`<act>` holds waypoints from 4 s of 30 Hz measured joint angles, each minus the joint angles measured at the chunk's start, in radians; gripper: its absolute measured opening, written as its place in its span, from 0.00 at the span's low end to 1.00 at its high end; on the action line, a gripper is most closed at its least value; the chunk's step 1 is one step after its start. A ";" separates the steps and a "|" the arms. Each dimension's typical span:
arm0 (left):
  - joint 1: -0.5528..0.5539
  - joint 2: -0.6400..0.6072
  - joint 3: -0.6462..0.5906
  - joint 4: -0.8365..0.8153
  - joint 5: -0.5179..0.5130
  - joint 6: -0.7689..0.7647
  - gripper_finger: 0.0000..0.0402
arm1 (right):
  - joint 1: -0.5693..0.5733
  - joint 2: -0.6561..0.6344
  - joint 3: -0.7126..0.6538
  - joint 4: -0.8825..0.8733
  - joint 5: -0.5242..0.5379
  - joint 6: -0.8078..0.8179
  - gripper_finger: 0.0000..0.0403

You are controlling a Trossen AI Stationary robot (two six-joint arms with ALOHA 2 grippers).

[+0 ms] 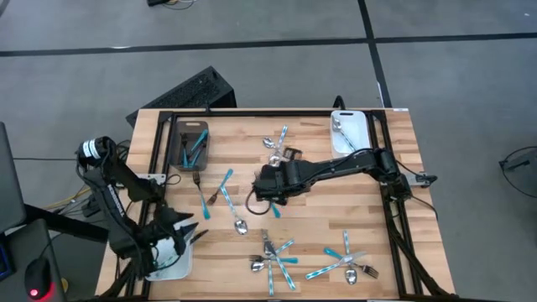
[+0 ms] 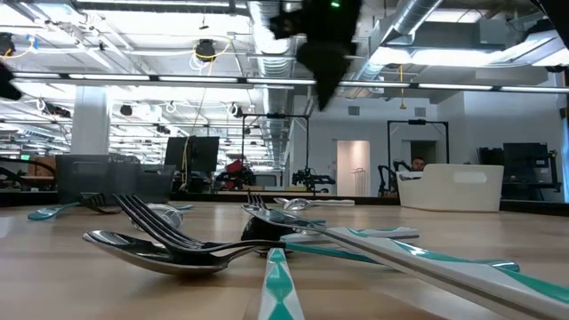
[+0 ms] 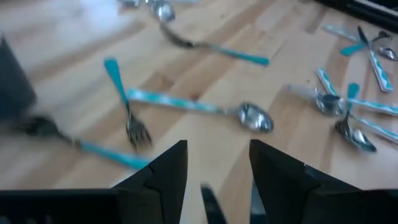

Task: Sort silverware by color (type)
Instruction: Put the blue patterned spoon into the top right white bin

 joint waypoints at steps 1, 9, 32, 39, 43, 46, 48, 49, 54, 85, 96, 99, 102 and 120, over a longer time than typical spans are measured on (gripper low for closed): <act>0.019 0.000 0.000 0.007 -0.016 0.033 0.40 | 0.004 0.000 0.000 -0.073 0.021 0.043 0.27; 0.161 0.000 0.000 0.309 -0.118 0.525 0.40 | 0.036 -0.114 -0.182 -0.010 -0.074 0.090 0.27; 0.569 0.002 0.001 0.536 0.655 1.155 0.40 | 0.112 -0.603 -0.823 0.550 -0.195 0.340 0.27; 0.514 0.002 0.044 0.220 0.716 0.982 0.40 | 0.119 -0.593 -0.822 0.558 -0.186 0.339 0.27; 0.485 0.002 0.146 0.045 0.663 0.946 0.40 | 0.109 -0.597 -0.822 0.563 -0.161 0.322 0.27; 0.460 0.002 0.218 -0.110 0.620 0.896 0.40 | 0.098 -0.596 -0.822 0.560 -0.162 0.318 0.27; 0.442 0.001 0.250 -0.187 0.592 0.849 0.40 | 0.092 -0.596 -0.822 0.561 -0.162 0.312 0.27; 0.435 0.001 0.257 -0.222 0.588 0.829 0.40 | 0.091 -0.596 -0.822 0.560 -0.162 0.311 0.27; 0.426 0.001 0.260 -0.228 0.507 0.816 0.40 | 0.091 -0.595 -0.822 0.558 -0.163 0.286 0.27; 1.000 -0.480 -0.564 1.693 0.721 2.004 0.40 | 0.121 -0.604 -1.124 1.096 0.022 0.314 0.27; 1.239 -0.574 -0.679 1.848 0.760 2.105 0.40 | -0.064 -0.775 -1.123 0.726 0.120 0.551 0.27; 1.371 -0.636 -0.678 1.834 0.857 2.142 0.40 | -0.141 -0.891 -1.123 0.697 0.124 0.484 0.27; 1.525 -0.691 -0.678 1.804 0.959 2.148 0.40 | -0.223 -0.985 -1.123 0.698 0.124 0.385 0.27; 1.902 -0.720 -0.678 1.563 1.224 1.896 0.40 | -0.469 -0.687 -1.122 1.314 -0.378 0.007 0.26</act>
